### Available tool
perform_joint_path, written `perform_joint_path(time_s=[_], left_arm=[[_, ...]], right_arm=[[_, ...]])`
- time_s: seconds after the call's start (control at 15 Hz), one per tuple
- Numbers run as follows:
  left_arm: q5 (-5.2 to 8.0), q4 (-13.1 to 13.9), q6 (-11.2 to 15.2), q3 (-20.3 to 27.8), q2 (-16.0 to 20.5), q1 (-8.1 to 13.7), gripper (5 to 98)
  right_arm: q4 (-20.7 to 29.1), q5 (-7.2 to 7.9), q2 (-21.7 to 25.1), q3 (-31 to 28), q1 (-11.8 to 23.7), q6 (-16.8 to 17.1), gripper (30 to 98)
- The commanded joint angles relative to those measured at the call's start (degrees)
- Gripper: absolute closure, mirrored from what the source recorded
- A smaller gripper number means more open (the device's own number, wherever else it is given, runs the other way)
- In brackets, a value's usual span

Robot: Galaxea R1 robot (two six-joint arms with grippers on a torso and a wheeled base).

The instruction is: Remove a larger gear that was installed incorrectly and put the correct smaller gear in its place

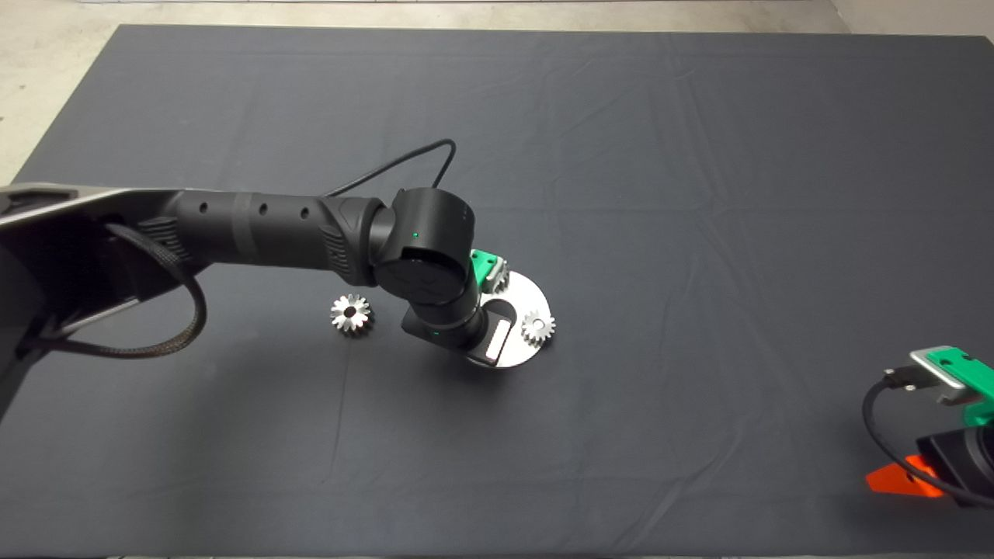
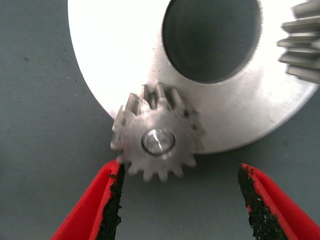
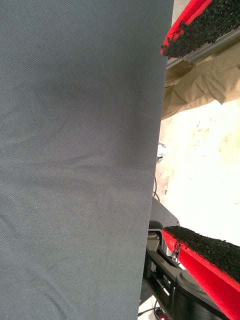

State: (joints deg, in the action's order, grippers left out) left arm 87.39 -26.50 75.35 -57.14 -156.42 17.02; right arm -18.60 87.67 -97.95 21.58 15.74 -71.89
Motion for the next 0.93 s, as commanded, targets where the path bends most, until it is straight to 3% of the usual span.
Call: perform_joint_path(time_s=[0.0,0.2,0.27,0.4,0.53,0.67,0.8,0.87], left_arm=[[3.66,6.9,1.2,5.3,2.6,10.3,49.0],[3.66,10.1,4.0,10.7,7.5,16.5,44.1],[3.57,12.0,5.2,13.8,10.2,19.8,44.1],[3.5,13.8,11.5,21.3,14.5,25.0,44.1],[3.48,13.8,16.4,28.0,19.0,25.7,44.1],[3.4,13.9,20.0,35.7,24.7,25.8,44.1],[2.96,14.0,20.7,40.6,32.0,26.9,44.1],[2.69,14.0,20.3,40.9,35.6,27.0,44.1]], right_arm=[[-1.3,4.35,0.4,-0.1,1.6,-0.4,39.7],[-1.0,4.26,0.4,-1.0,8.9,-0.9,39.7],[-0.3,4.35,-0.2,-1.9,12.4,-1.4,39.7],[5.8,4.26,-0.8,-2.3,21.8,-1.4,39.7],[9.6,4.0,-0.8,-2.4,28.6,-1.2,39.7],[10.0,3.91,-0.6,-2.9,29.5,-1.1,39.7],[13.7,3.03,0.3,-3.1,30.0,-1.3,39.7],[16.4,-1.43,0.3,-3.1,30.3,-1.4,39.7]])
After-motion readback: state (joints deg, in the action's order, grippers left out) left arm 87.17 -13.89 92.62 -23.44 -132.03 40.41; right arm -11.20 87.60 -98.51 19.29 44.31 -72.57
